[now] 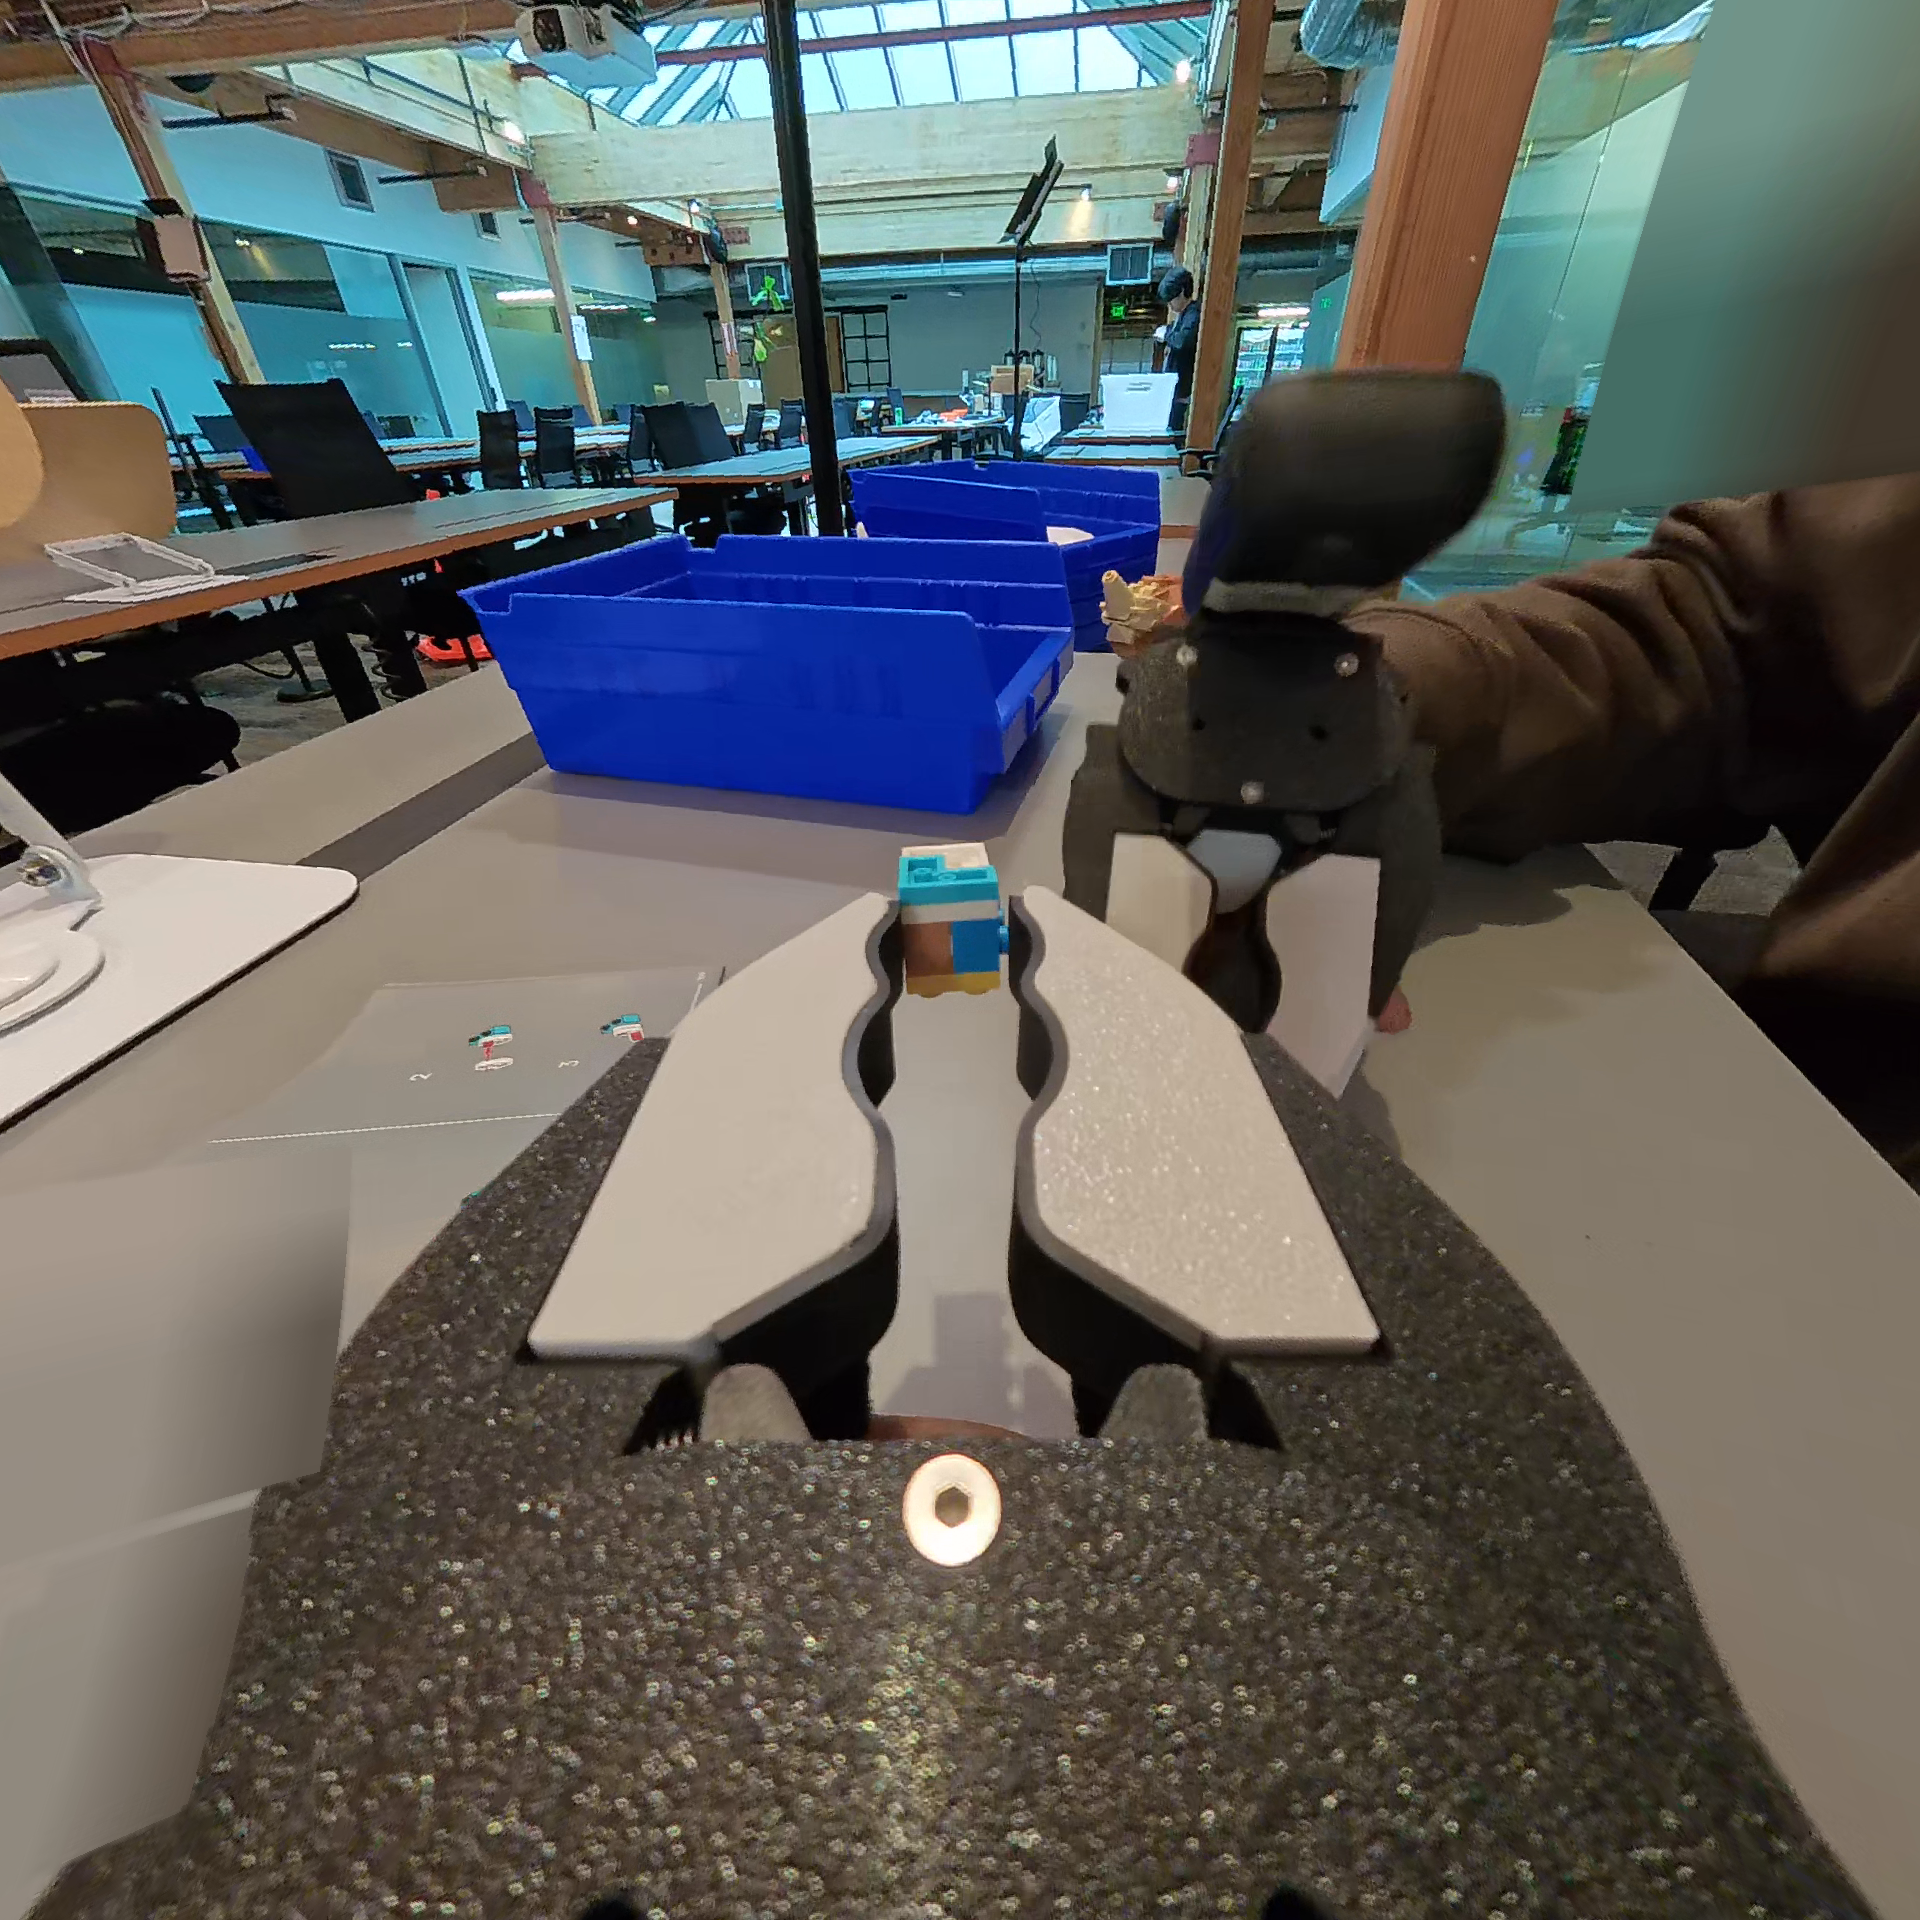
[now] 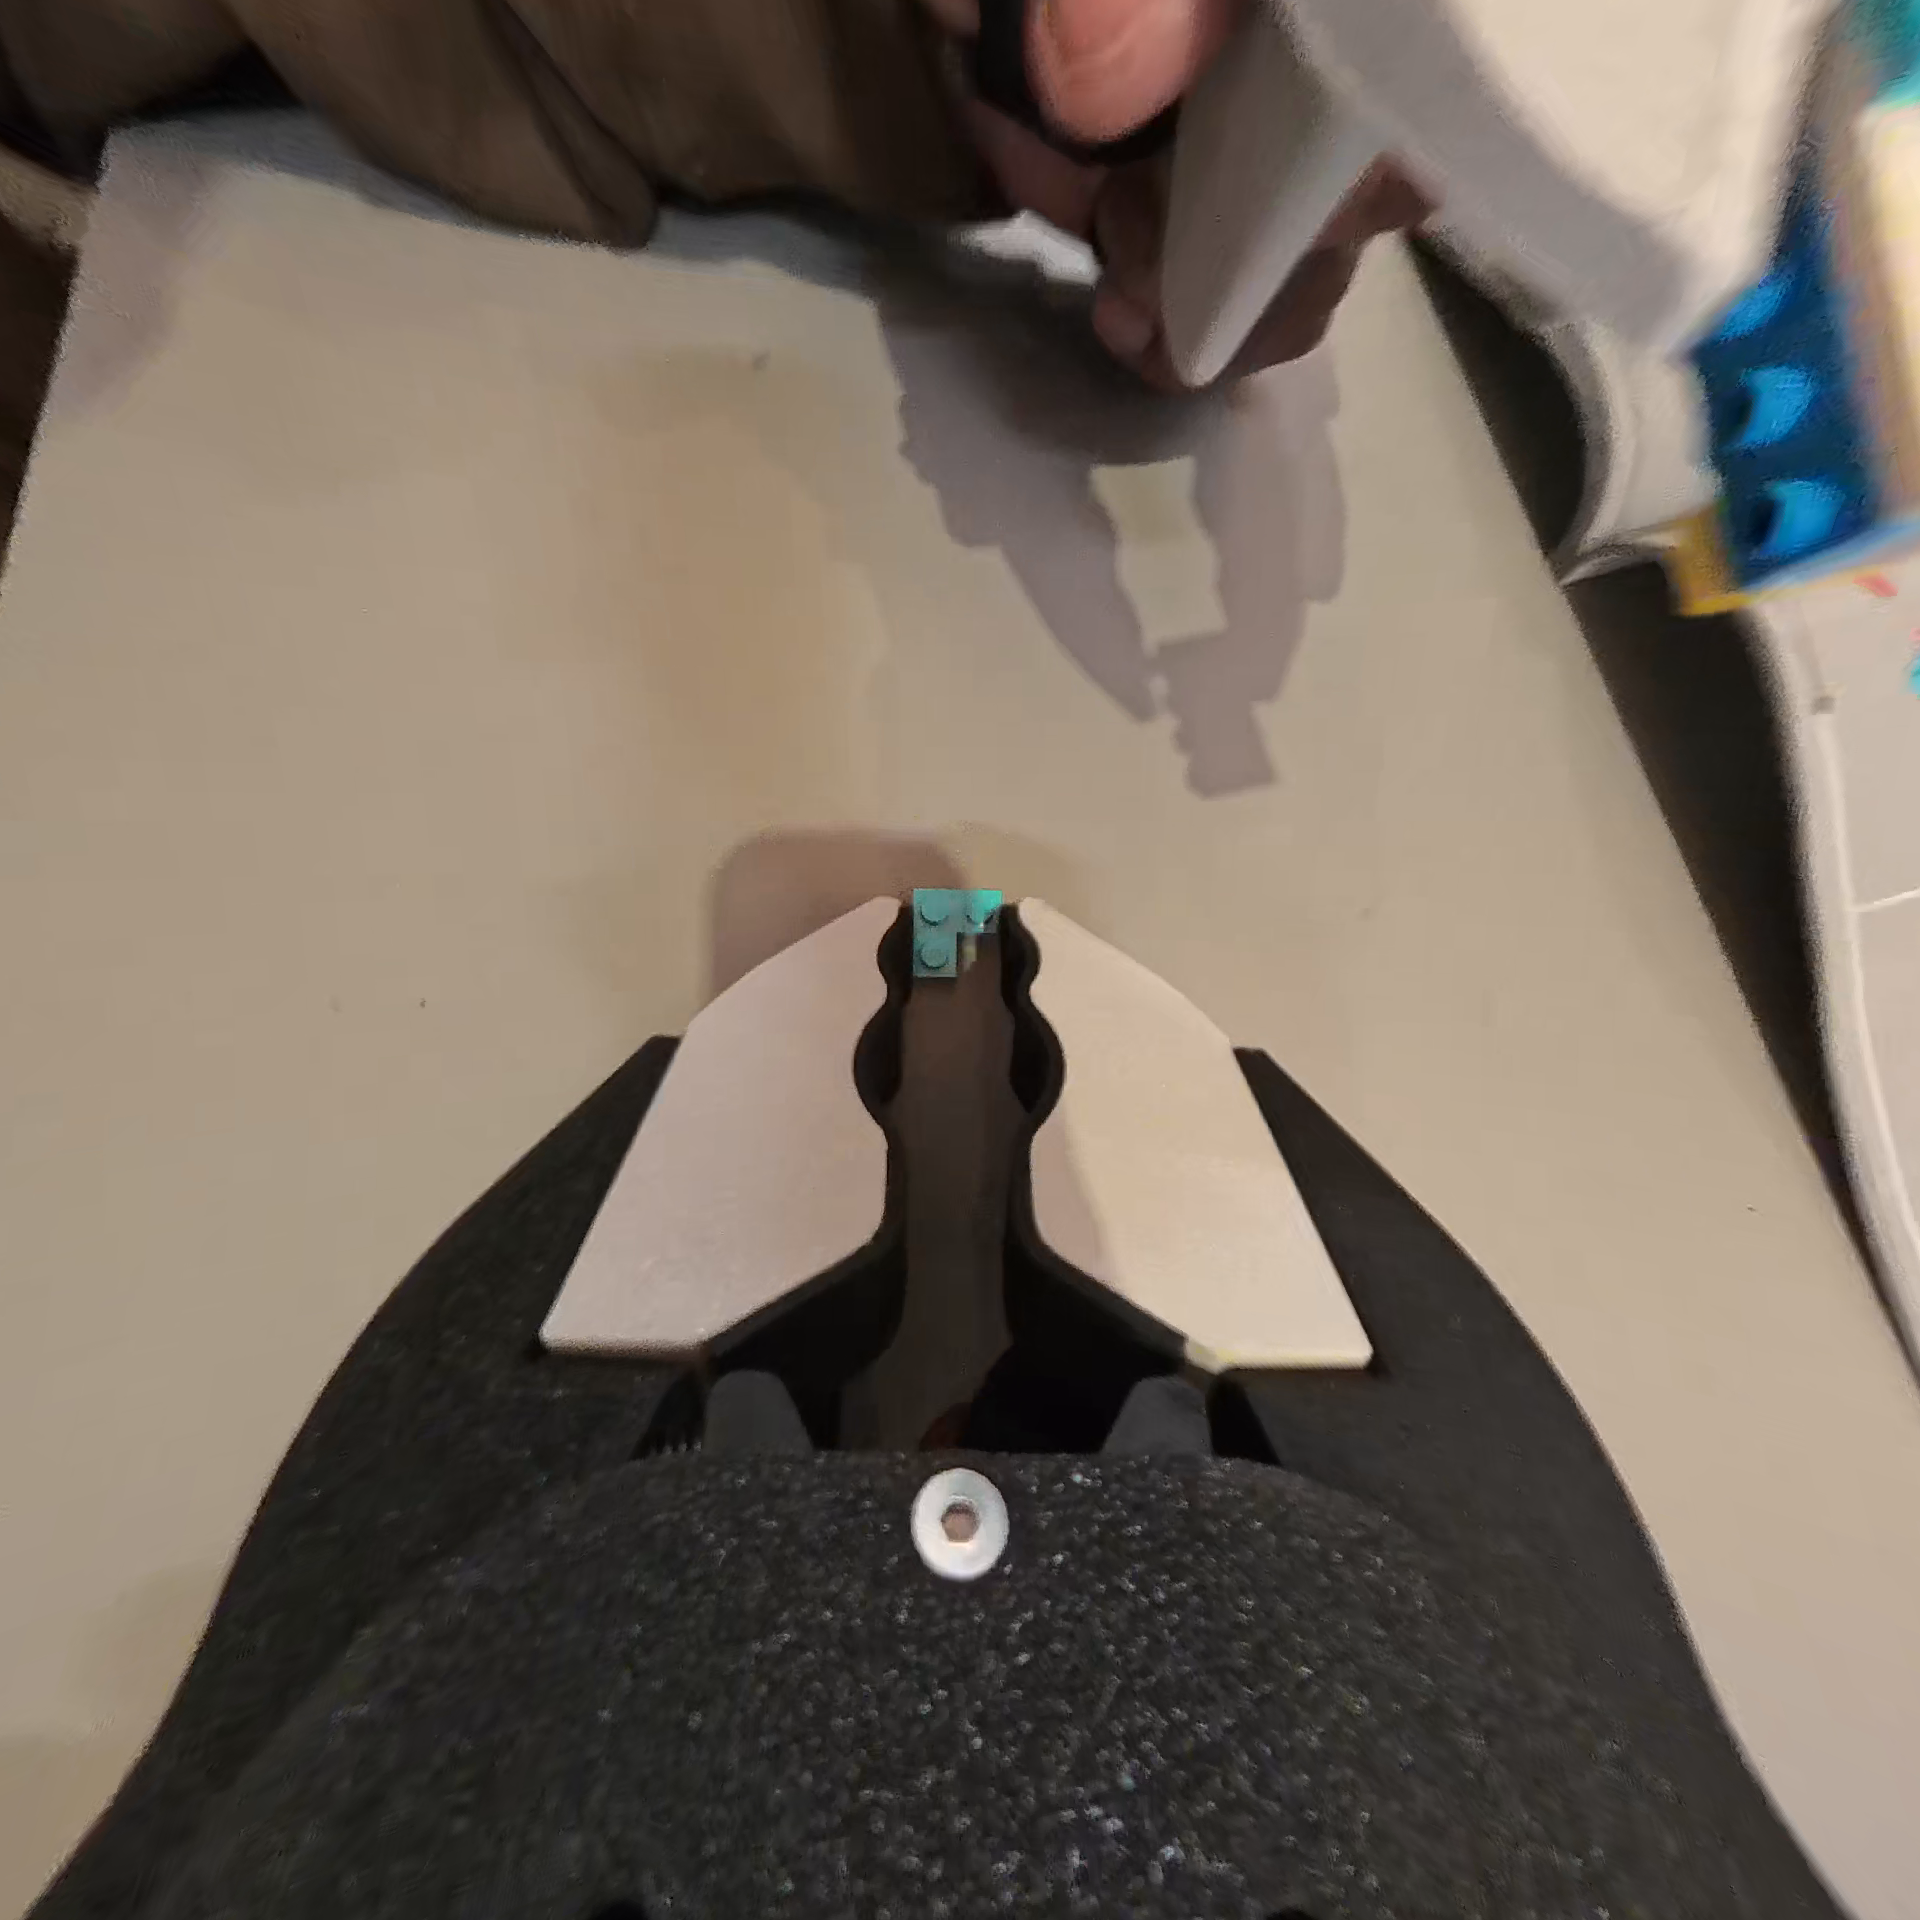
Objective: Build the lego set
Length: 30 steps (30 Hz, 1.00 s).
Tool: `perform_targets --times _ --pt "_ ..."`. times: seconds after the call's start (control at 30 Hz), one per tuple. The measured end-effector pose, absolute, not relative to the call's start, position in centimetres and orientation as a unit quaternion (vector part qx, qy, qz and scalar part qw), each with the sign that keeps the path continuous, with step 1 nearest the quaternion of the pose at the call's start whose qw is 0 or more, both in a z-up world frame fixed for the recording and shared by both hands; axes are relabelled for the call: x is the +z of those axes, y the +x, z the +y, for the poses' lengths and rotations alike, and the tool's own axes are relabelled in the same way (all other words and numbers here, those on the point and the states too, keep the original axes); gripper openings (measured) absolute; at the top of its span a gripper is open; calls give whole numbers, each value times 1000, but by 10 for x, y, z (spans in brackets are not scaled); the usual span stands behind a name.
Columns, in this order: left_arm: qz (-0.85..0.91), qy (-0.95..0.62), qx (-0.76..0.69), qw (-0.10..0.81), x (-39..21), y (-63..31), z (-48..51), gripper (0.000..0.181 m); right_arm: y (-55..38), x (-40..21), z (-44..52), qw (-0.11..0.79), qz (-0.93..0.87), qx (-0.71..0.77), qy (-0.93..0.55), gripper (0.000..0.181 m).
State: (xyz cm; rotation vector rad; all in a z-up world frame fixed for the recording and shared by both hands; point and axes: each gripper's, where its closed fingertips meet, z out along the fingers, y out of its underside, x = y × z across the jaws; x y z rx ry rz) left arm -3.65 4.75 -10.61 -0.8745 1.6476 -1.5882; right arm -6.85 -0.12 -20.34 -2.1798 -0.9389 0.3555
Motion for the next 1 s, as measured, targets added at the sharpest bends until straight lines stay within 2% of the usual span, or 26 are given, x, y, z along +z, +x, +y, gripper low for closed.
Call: perform_targets --times 0.1,0.2,0.6,1.0 --pt "630 -338 -610 342 -104 -36 50 19 -68 -164 5 454 -267 254 -812 16" --pt "630 -340 -608 343 -105 -36 51 19 -50 -141 7 473 -150 373 -784 16" --pt "648 -350 -587 338 -113 -34 52 19 -3 -175 0 443 -156 208 -858 24" --pt "659 -370 -555 349 -118 -36 70 19 -19 -205 36 379 -303 96 -869 22"
